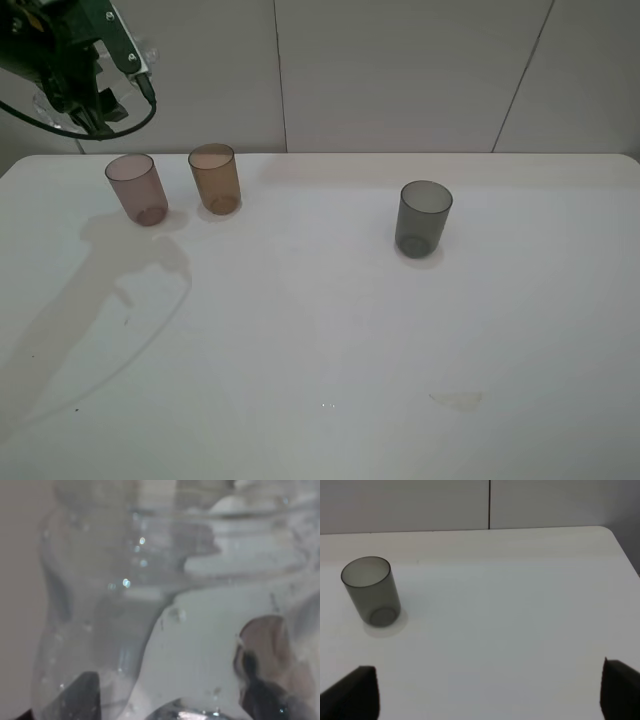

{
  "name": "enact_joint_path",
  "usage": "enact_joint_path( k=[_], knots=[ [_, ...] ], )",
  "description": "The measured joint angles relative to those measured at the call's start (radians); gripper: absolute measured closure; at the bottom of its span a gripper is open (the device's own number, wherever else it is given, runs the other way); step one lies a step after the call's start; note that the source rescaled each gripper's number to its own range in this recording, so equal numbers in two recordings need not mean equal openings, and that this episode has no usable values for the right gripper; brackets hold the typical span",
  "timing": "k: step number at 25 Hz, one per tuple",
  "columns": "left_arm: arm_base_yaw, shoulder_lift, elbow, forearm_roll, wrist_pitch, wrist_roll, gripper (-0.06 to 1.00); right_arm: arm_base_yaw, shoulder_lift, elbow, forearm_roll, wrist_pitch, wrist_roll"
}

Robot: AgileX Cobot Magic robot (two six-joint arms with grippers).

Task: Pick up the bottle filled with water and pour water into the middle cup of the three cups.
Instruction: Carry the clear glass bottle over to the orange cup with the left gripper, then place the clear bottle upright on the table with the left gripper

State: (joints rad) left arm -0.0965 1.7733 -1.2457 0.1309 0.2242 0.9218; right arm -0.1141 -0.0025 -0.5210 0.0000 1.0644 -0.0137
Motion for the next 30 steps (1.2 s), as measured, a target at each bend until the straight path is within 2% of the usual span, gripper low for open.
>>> enact_joint_path(
  k=[5, 11, 21, 30],
  knots=[
    [0.000, 0.067, -0.071, -0.013, 0.026, 0.101, 0.93, 0.000, 0.000, 0.000, 0.000, 0.000, 0.000],
    [0.000, 0.111, -0.094, -0.019, 0.041, 0.230, 0.93, 0.000, 0.000, 0.000, 0.000, 0.000, 0.000],
    [0.000, 0.118, -0.123, -0.019, 0.033, 0.381, 0.93, 0.000, 0.000, 0.000, 0.000, 0.000, 0.000],
    [0.005, 0.149, -0.123, -0.019, 0.026, 0.456, 0.93, 0.000, 0.000, 0.000, 0.000, 0.000, 0.000]
  ],
)
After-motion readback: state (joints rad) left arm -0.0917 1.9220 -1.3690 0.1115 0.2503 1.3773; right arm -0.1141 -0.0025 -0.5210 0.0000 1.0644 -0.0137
